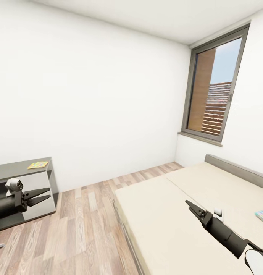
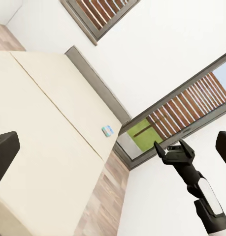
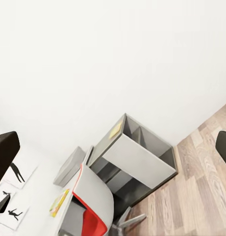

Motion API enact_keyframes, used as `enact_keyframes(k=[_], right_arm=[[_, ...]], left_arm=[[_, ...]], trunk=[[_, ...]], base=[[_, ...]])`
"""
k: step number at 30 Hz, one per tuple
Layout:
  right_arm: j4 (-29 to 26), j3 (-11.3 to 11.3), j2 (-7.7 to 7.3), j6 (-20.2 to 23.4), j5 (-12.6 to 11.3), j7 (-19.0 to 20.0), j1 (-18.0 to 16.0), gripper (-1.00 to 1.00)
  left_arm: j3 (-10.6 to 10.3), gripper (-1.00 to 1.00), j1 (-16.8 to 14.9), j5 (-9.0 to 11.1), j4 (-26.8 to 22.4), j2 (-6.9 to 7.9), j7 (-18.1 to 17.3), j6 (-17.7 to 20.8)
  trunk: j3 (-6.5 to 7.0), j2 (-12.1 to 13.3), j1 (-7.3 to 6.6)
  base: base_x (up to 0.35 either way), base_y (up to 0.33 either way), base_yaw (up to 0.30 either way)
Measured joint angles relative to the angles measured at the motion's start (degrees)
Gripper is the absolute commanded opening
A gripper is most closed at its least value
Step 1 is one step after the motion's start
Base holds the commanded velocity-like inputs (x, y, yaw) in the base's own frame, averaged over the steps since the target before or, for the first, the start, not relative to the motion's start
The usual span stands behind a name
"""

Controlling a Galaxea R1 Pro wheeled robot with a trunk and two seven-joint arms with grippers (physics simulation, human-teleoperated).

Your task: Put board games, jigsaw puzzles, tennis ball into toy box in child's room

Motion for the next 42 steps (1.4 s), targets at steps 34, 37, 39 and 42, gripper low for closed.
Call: enact_keyframes(k=[34, 37, 39, 42], right_arm=[[0.1, 0.0, 0.00, 0.1, 0.0, 0.0, 0.0, 1.00], [0.1, 0.0, 0.00, 0.0, 0.0, 0.0, 0.0, 1.00], [0.4, 0.0, 0.00, 0.0, -0.1, 0.0, 0.0, 1.00], [0.6, -0.1, 0.01, -0.1, -0.1, 0.0, 0.0, 1.00]], left_arm=[[0.0, 1.00, 0.0, 0.0, 0.0, 0.01, 0.0, 0.0], [0.0, 1.00, 0.0, 0.0, 0.0, 0.01, 0.0, 0.0], [0.0, 1.00, 0.0, 0.0, 0.0, 0.01, 0.0, 0.0], [0.0, 1.00, 0.0, 0.0, 0.0, 0.00, 0.0, 0.0]], trunk=[[0.01, 0.0, 0.01], [0.00, 0.0, 0.00], [0.00, 0.0, 0.00], [0.01, 0.0, 0.01]], base=[[-0.026, -0.018, 0.279], [-0.010, -0.007, 0.291], [-0.003, -0.003, 0.281], [-0.034, -0.007, 0.146]])
